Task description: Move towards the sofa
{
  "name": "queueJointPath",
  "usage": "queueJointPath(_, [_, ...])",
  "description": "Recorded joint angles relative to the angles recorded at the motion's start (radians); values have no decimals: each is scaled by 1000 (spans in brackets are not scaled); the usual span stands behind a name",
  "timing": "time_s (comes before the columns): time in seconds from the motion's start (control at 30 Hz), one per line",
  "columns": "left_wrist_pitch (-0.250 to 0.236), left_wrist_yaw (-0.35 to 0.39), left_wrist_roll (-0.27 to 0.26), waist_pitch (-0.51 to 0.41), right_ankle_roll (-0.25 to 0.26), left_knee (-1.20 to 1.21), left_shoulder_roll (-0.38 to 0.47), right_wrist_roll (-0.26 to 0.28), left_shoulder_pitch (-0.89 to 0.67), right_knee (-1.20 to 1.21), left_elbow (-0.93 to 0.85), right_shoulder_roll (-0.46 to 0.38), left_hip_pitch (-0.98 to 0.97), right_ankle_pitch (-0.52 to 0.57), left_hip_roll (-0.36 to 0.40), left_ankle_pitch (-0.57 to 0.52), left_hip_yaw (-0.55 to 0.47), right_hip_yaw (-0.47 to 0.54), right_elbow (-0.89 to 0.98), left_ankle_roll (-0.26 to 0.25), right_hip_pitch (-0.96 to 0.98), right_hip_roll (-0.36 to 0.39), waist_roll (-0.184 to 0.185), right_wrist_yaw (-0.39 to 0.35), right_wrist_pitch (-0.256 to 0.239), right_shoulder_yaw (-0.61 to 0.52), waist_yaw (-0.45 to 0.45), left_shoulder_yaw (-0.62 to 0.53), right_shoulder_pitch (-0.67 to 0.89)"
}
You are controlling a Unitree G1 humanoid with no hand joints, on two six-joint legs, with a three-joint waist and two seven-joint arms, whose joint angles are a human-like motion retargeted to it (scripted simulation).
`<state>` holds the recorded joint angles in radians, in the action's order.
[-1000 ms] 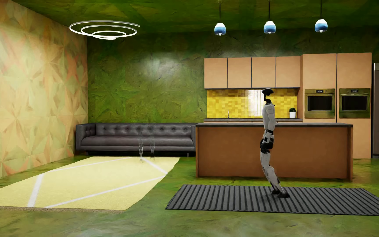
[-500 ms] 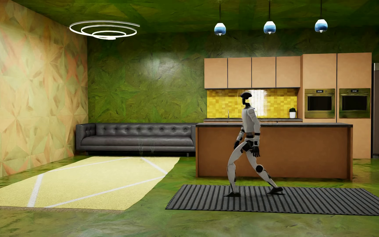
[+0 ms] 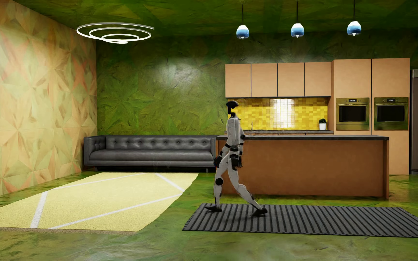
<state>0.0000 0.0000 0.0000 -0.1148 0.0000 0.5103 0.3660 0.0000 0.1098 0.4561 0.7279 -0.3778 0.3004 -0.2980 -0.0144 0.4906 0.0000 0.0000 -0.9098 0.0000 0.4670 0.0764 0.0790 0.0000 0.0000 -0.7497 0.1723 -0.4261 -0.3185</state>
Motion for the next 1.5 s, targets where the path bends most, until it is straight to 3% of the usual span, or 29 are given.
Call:
queueJointPath(0.07, [0,0,0,-2,0,79,-21,0,8,101,45,5,41,417,-32,-108,0,0,-13,0,62,30,33,0,0,-17,30,27,-10])
queueJointPath(0.1, [0,0,0,-8,0,180,-43,0,35,188,78,7,34,530,-67,-258,0,0,-29,0,64,58,64,0,0,-31,37,38,-2])
queueJointPath(0.17, [0,0,0,3,0,553,-65,0,98,251,131,14,-102,510,-102,-589,0,0,-43,0,-33,119,78,0,0,-4,-17,4,-2])
queueJointPath(0.23, [0,0,0,-21,0,869,-63,0,136,209,149,5,-283,385,-131,-346,0,0,0,0,-215,142,77,0,0,2,-104,-63,33])
queueJointPath(0.27, [0,0,0,-24,0,904,-55,0,152,169,165,1,-376,316,-117,-234,0,0,21,0,-310,125,46,0,0,-11,-167,-79,66])
queueJointPath(0.37, [0,0,0,-15,0,566,-36,0,214,28,197,-33,-565,87,-117,-197,0,0,111,0,-573,74,-18,0,0,-5,-332,-67,168])
queueJointPath(0.47, [0,0,0,24,0,71,-19,0,239,-35,232,-48,-644,-110,-129,-417,0,0,137,0,-747,49,-40,0,0,94,-407,-85,270])
queueJointPath(0.5, [0,0,0,39,0,-343,-17,0,240,-34,247,-47,-685,-123,-130,-510,0,0,140,0,-779,51,-49,0,0,137,-406,-80,291])
queueJointPath(0.53, [0,0,0,39,0,-6,-13,0,239,-12,245,-63,-725,-99,-130,-430,0,0,166,0,-807,30,-55,0,0,144,-433,-97,302])
queueJointPath(0.57, [0,0,0,27,0,87,-10,0,232,30,259,-64,-743,-38,-101,-440,0,0,193,0,-849,0,-71,0,0,199,-461,-114,281])
queueJointPath(0.6, [0,0,0,43,0,176,-11,0,232,134,278,-45,-764,89,-80,-491,0,0,178,0,-837,-29,-90,0,0,227,-479,-120,260])
queueJointPath(0.63, [0,0,0,37,0,257,-13,0,229,315,304,-13,-734,293,-30,-455,0,0,145,0,-800,-75,-123,0,0,237,-484,-117,227])
queueJointPath(0.67, [0,0,0,37,0,271,-20,0,215,572,311,-1,-697,456,4,-401,0,0,130,0,-682,-69,-120,0,0,222,-461,-99,199])
queueJointPath(0.73, [0,0,0,-1,0,224,-25,0,195,972,257,12,-530,395,34,-328,0,0,92,0,-445,-83,-111,0,0,123,-400,-80,186])
queueJointPath(0.8, [0,0,0,-13,0,143,-24,0,165,875,172,9,-381,417,7,-304,0,0,123,0,-251,-49,-54,0,0,99,-269,-85,114])
queueJointPath(0.87, [0,0,0,-8,0,65,-8,0,136,436,89,35,-239,548,-14,-271,0,0,7,0,-142,-35,-36,0,0,86,-173,-62,77])
queueJointPath(0.9, [0,0,0,1,0,25,0,0,129,192,51,34,-156,445,-17,-239,0,0,-19,0,-130,-24,-34,0,0,91,-145,-45,54])
queueJointPath(0.93, [0,0,0,18,0,-5,13,0,116,64,15,28,-95,93,2,-197,0,0,-24,0,-133,-16,-46,0,0,62,-130,-10,37])
queueJointPath(0.97, [0,0,0,44,0,-6,27,0,112,-293,-11,17,-61,376,8,-140,0,0,-24,0,-111,-24,-52,0,0,39,-120,20,14])
queueJointPath(1.0, [0,0,0,52,0,-2,33,0,106,-321,-11,12,-31,415,23,-103,0,0,-34,0,-92,-24,-60,0,0,17,-108,47,-6])
queueJointPath(1.03, [0,0,0,43,0,28,27,0,114,39,-1,9,-1,70,18,-97,0,0,-47,0,-58,-7,-47,0,0,1,-91,81,-15])
queueJointPath(1.07, [0,0,0,43,0,94,18,0,130,73,25,5,15,185,7,-140,0,0,-57,0,-55,27,-31,0,0,0,-87,114,-26])
queueJointPath(1.13, [0,0,0,27,0,494,-15,0,166,147,103,-3,-94,469,-88,-469,0,0,-87,0,-76,122,32,0,0,5,-112,116,-40])
queueJointPath(1.17, [0,0,0,15,0,720,-21,0,184,179,126,-7,-209,491,-117,-455,0,0,-79,0,-111,155,38,0,0,22,-131,109,-33])
queueJointPath(1.23, [0,0,0,-21,0,791,-23,0,195,146,175,-11,-413,424,-123,-299,0,0,-36,0,-257,162,9,0,0,76,-180,64,-5])
queueJointPath(1.33, [0,0,0,-17,0,241,4,0,260,96,177,-26,-537,232,-116,-312,0,0,74,0,-433,152,-72,0,0,116,-319,72,57])
queueJointPath(1.4, [0,0,0,18,0,1,3,0,308,100,184,-47,-598,104,-138,-833,0,0,140,0,-488,136,-100,0,0,186,-347,71,93])
queueJointPath(1.43, [0,0,0,23,0,33,2,0,333,118,186,-64,-615,34,-165,-905,0,0,168,0,-537,135,-95,0,0,208,-366,64,105])
queueJointPath(1.5, [0,0,0,9,0,159,4,0,342,241,204,-68,-569,44,-149,-628,0,0,196,0,-577,117,-115,0,0,232,-414,46,117])
